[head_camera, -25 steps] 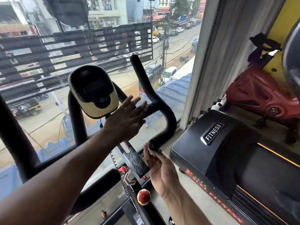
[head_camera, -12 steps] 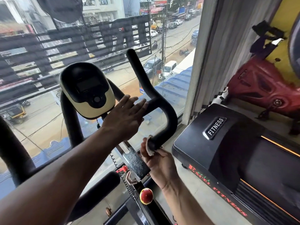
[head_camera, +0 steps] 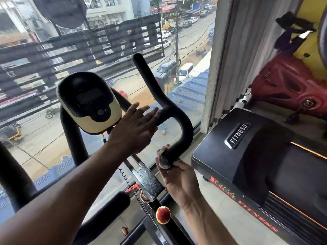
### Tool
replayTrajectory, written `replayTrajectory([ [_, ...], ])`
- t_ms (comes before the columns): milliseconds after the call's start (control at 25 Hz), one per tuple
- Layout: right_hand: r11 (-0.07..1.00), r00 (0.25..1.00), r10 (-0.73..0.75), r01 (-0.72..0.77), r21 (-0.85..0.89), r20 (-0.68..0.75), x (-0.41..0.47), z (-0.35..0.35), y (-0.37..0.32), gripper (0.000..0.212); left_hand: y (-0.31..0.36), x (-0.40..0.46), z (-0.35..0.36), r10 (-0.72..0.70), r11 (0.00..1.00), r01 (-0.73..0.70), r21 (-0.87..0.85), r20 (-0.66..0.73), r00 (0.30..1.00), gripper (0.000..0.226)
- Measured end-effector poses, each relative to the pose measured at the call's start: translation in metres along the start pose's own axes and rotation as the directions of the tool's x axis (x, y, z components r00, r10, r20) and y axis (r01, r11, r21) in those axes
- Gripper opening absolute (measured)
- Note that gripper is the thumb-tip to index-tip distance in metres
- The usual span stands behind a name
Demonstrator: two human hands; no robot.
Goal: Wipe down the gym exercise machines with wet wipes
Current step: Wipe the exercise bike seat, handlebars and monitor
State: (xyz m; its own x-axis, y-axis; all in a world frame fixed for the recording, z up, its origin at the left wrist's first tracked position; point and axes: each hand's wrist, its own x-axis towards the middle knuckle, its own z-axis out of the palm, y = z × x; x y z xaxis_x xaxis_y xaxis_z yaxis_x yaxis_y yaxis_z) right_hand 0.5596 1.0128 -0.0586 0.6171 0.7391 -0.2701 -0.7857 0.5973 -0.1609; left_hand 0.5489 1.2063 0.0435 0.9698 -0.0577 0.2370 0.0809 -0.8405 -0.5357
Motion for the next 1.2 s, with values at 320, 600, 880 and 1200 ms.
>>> replayTrajectory([
  [320,0.986,0.981,-0.157,0.149,-0.074,-0.113,0.006,0.005,-0.026,0.034,0.007,0.015,-0.008,-0.015,0.999,0.009,0.051,0.107,0.994,0.063],
  [600,0.990,0.984,-0.136,0.130,-0.059,-0.118,0.025,0.012,-0.041,0.035,0.003,0.018,0.000,-0.035,0.999,0.037,-0.017,0.112,0.993,0.063],
  [880,0.975,0.988,-0.146,0.133,-0.177,-0.060,0.063,0.029,-0.081,0.043,0.005,0.016,-0.004,-0.036,0.999,0.036,-0.001,0.125,0.992,0.063],
  [1200,0.959,0.986,-0.139,0.156,-0.237,0.087,0.066,0.000,-0.086,0.050,0.006,0.016,-0.003,-0.033,0.999,0.035,-0.012,0.113,0.993,0.063],
])
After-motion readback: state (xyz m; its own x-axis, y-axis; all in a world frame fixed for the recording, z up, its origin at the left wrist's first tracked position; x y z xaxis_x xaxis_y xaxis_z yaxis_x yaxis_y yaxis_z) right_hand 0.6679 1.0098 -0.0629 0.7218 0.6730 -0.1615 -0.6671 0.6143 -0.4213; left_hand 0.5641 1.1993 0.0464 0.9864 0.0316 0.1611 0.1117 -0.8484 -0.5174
